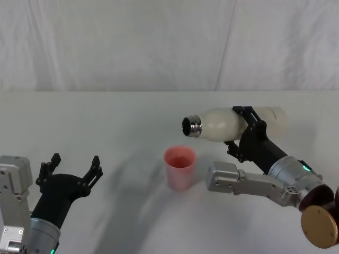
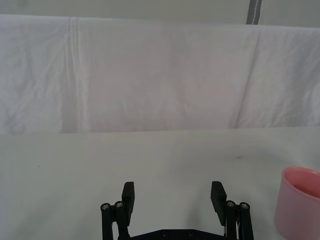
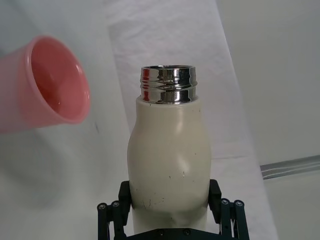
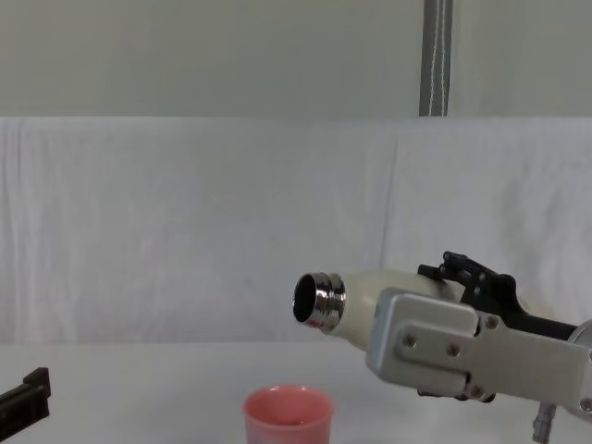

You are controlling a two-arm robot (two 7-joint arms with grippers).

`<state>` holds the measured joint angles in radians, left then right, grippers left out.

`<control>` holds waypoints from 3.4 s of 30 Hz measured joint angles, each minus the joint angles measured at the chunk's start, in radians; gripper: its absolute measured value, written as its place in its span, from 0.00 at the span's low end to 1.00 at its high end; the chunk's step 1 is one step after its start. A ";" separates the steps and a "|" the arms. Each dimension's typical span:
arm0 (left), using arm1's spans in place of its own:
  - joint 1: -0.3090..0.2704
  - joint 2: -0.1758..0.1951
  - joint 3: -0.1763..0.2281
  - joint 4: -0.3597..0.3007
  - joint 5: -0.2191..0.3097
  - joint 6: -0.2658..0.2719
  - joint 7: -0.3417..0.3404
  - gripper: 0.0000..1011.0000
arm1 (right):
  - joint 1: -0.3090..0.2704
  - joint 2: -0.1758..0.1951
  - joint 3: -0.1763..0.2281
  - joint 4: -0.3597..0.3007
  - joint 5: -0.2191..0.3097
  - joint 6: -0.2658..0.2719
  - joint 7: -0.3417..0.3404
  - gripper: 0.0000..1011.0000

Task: Grasp the thermos with one hand and pour water into the cup lid.

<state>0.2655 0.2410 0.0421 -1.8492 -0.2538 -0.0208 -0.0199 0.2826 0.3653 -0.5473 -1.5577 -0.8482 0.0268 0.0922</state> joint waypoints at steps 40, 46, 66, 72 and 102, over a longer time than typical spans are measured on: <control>0.000 0.000 0.000 0.000 0.000 0.000 0.000 0.99 | -0.095 -0.115 0.186 0.057 0.376 -0.160 -0.042 0.94; 0.000 0.000 0.000 0.000 0.000 0.000 0.000 0.99 | -0.108 -0.133 0.212 0.070 0.420 -0.179 -0.047 0.94; 0.000 0.000 0.000 0.000 0.000 0.000 0.000 0.99 | -0.148 -0.210 0.312 0.108 0.596 -0.281 -0.051 0.94; 0.000 0.000 0.000 0.000 0.000 0.000 0.000 0.99 | -0.154 -0.213 0.323 0.105 0.606 -0.279 -0.046 0.94; 0.000 0.000 0.000 0.000 0.000 0.000 0.000 0.99 | -0.161 -0.254 0.368 0.113 0.715 -0.297 -0.013 0.94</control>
<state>0.2655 0.2409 0.0421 -1.8492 -0.2538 -0.0208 -0.0199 0.1212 0.1111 -0.1794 -1.4442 -0.1334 -0.2704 0.0791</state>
